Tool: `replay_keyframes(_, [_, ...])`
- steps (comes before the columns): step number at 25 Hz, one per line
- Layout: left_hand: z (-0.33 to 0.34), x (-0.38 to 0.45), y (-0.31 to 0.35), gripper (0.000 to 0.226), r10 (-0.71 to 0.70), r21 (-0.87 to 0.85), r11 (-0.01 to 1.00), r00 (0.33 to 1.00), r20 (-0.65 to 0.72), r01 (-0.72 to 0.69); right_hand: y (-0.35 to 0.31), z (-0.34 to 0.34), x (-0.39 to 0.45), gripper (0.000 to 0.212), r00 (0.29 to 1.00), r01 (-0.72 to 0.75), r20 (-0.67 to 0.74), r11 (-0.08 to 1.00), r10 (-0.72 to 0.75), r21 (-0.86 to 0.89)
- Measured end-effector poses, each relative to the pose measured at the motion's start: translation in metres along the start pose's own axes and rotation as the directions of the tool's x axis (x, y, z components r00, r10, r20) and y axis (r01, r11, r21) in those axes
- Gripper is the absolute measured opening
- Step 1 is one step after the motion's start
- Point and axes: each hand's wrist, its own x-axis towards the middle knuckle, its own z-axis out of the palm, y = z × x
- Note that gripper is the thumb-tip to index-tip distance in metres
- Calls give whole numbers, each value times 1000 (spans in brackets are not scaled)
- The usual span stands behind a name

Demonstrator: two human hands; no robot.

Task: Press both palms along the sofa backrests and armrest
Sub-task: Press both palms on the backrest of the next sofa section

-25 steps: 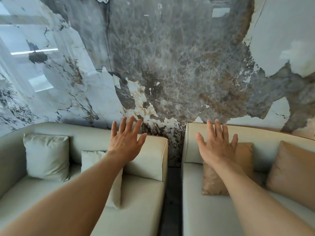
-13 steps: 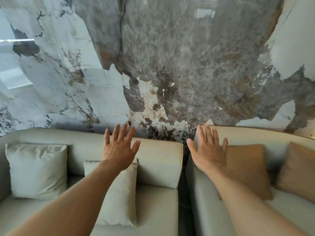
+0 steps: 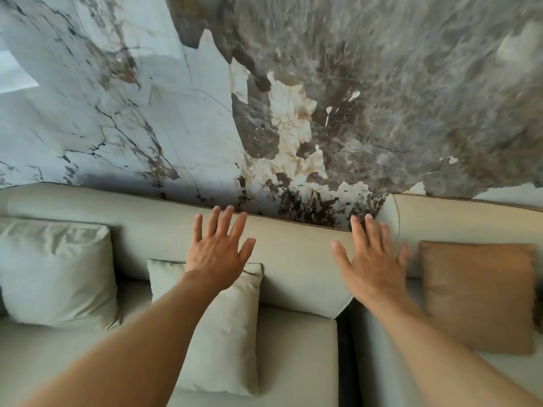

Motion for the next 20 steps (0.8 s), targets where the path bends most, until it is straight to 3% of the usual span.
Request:
replay_keyframes(6, [112, 49, 4, 68, 5, 50, 999, 996, 88, -9, 24, 117, 55, 74, 996, 29, 86, 1000, -28, -10])
replay_keyframes(12, [191, 102, 7, 69, 74, 87, 993, 997, 36, -77, 28, 202, 95, 73, 995, 27, 94, 999, -31, 46])
replay_keyframes(18, [235, 135, 0, 69, 52, 12, 999, 999, -12, -52, 3, 255, 125, 74, 999, 54, -3, 994, -54, 94])
replay_keyframes(20, [259, 137, -3, 69, 41, -13, 999, 999, -24, -41, 1, 276, 125, 72, 994, 45, -102, 998, -40, 44])
